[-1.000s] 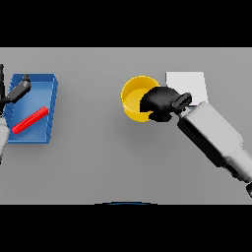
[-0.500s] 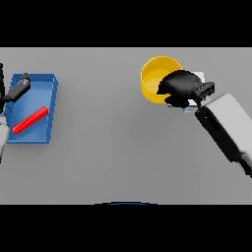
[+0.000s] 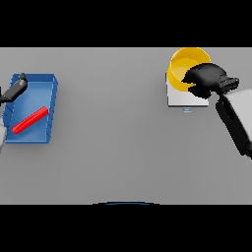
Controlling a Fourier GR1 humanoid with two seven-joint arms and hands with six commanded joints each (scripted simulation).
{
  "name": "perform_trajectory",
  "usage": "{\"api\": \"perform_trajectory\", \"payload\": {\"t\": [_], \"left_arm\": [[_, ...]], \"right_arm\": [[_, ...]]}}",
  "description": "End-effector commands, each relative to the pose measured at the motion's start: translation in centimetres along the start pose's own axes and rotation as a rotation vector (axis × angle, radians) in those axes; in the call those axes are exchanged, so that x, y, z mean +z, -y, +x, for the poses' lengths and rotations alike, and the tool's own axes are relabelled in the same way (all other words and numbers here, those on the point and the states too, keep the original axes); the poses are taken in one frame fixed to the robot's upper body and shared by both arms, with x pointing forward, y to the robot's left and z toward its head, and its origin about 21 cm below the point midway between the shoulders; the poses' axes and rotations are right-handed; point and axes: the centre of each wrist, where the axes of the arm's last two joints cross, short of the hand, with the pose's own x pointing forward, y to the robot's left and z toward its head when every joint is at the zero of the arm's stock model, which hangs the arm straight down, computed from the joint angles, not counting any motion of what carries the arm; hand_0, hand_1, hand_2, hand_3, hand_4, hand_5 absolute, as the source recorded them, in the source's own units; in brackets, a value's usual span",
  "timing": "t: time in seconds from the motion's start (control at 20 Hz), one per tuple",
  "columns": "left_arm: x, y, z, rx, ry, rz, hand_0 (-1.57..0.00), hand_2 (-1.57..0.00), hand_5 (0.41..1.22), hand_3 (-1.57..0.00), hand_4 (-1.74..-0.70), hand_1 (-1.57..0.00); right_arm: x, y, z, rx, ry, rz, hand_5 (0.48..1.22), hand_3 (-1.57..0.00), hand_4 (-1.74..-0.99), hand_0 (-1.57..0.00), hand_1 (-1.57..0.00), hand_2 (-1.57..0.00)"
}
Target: Pick up the red beaker and tilt it to pour out 1 green nut into yellow bowl. Pick up the yellow bowl and place it on the metallic measuring scale.
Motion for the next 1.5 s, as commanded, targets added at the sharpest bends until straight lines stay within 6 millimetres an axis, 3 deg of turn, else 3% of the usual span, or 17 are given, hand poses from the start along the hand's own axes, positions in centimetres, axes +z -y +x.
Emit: {"api": "perform_trajectory", "payload": {"t": [0.0,0.2,0.4,0.6,0.7,0.8,0.85,0.95,1.1,1.25,1.45], "left_arm": [[0.0,0.2,0.2,0.0,0.004,0.0,0.0,0.0,0.684,0.0,-0.72,0.0],[0.0,0.2,-0.2,-0.01,0.002,-0.004,0.0,0.0,0.681,0.0,-0.72,0.0],[0.4,0.4,-0.2,0.0,0.018,-0.011,0.0,0.0,0.675,0.0,-0.73,0.0],[-0.2,0.2,0.1,-0.015,0.011,-0.012,0.0,0.0,0.669,0.0,-0.72,0.0],[0.1,0.3,0.4,-0.016,0.016,-0.011,0.0,0.0,0.667,0.0,-0.72,0.0],[-0.1,0.0,0.1,-0.014,0.008,-0.008,0.0,0.0,0.671,0.0,-0.72,0.0],[-0.1,0.3,0.2,-0.015,0.012,-0.011,0.0,0.0,0.671,0.0,-0.72,0.0],[0.0,0.3,0.3,-0.014,0.008,-0.015,0.0,0.0,0.668,0.0,-0.72,0.0],[-0.1,0.4,0.3,-0.005,0.012,-0.009,0.0,0.0,0.663,0.0,-0.72,0.0],[-0.5,0.6,0.6,-0.016,0.002,-0.012,0.0,0.0,0.663,0.0,-0.72,0.0],[-0.4,0.6,0.3,-0.009,0.008,-0.012,0.0,0.0,0.664,0.0,-0.73,0.0]], "right_arm": [[-0.2,-0.2,-0.4,-0.006,-0.019,0.0,1.221,-1.26,-1.741,-1.57,-1.57,-1.46],[-0.5,-1.6,-2.2,-0.035,-0.047,0.011,1.221,-1.36,-1.741,-1.57,-1.57,-1.4],[-1.2,-3.1,-2.2,-0.063,-0.035,0.028,1.221,-1.34,-1.741,-1.57,-1.57,-1.36],[-1.8,-3.6,-2.2,-0.081,-0.023,0.022,1.221,-1.46,-1.741,-1.5,-1.57,-1.33],[-1.5,-3.6,-2.4,-0.095,-0.022,0.027,1.221,-1.39,-1.734,-1.45,-1.5,-1.38],[-1.7,-3.5,-2.2,-0.104,-0.023,0.026,1.221,-1.1,-1.737,-1.49,-1.48,-1.45],[-1.7,-3.5,-2.1,-0.106,-0.033,0.025,1.221,-0.99,-1.688,-1.44,-1.34,-1.29],[-1.5,-3.0,-2.4,-0.095,-0.037,0.037,1.08,-0.8,-1.629,-0.99,-0.88,-0.92],[-1.9,-3.1,-1.7,-0.052,-0.031,0.066,0.955,-0.6,-1.579,-0.51,-0.45,-0.55],[-2.1,-3.1,-1.6,-0.035,0.011,0.071,0.891,-0.46,-1.554,-0.26,-0.23,-0.3],[-2.1,-3.6,-1.8,-0.049,0.021,0.058,0.822,-0.33,-1.537,-0.11,-0.09,-0.12]]}}
